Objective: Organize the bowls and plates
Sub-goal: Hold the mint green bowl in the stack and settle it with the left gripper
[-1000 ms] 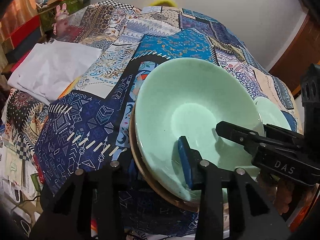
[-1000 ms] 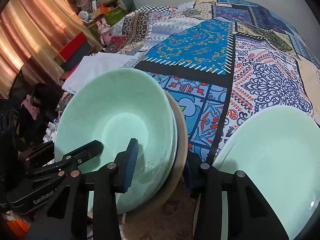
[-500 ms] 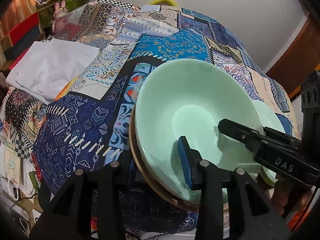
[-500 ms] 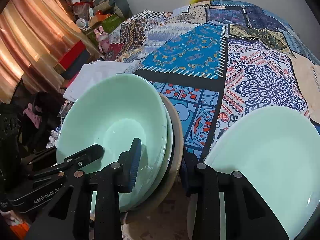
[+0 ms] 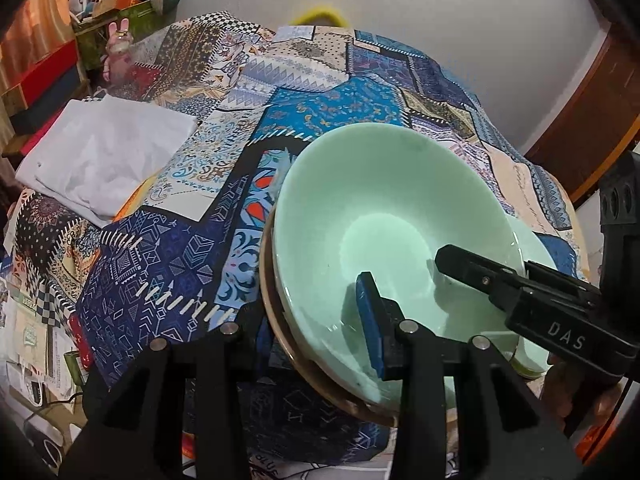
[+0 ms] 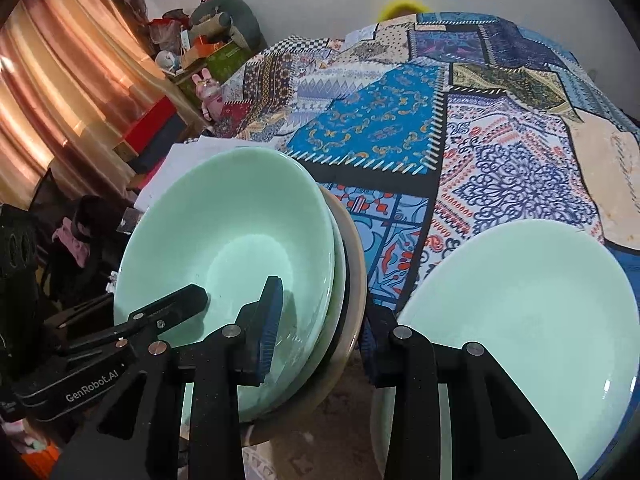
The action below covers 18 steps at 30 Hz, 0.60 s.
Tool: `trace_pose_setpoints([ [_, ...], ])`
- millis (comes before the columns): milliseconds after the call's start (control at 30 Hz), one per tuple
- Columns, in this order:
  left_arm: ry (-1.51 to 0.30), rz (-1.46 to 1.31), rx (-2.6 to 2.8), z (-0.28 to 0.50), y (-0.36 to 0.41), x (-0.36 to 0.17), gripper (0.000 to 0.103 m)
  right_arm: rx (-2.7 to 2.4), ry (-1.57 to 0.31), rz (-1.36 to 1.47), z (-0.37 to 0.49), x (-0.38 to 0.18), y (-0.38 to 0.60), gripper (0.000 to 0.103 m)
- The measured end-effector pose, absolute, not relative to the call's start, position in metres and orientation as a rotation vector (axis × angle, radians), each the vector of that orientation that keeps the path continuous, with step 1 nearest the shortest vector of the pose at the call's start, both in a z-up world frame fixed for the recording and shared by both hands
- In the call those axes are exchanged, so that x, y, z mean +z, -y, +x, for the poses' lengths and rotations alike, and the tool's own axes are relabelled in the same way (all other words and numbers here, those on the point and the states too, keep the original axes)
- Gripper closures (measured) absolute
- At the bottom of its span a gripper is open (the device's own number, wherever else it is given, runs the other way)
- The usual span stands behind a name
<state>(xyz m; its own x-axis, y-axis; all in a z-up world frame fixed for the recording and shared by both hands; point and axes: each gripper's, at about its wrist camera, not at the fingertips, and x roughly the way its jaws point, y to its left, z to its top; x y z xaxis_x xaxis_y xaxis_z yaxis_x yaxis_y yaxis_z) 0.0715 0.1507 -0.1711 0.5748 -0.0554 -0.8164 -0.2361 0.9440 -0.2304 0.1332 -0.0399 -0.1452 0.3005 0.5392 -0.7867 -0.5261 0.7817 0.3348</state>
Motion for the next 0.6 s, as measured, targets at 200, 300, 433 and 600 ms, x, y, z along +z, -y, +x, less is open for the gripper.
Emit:
trace_pose_setpoints([
  [200,-0.941,-0.331,0.083,0.074,-0.14,-0.16,0.065,0.688,-1.03,0.021,0.134,-0.136,0.053,0.071],
  [300,-0.933,-0.318,0.073,0.076,-0.133,-0.154,0.065,0.678,-1.016,0.031,0.133,-0.13,0.061,0.071],
  [433,-0.925,-0.307,0.055,0.078,-0.123,-0.147,0.065,0.661,-0.998,0.038,0.132,-0.122,0.072,0.071],
  [600,-0.914,-0.293,0.031,0.082,-0.109,-0.139,0.065,0.639,-0.979,0.05,0.133,-0.115,0.088,0.071],
])
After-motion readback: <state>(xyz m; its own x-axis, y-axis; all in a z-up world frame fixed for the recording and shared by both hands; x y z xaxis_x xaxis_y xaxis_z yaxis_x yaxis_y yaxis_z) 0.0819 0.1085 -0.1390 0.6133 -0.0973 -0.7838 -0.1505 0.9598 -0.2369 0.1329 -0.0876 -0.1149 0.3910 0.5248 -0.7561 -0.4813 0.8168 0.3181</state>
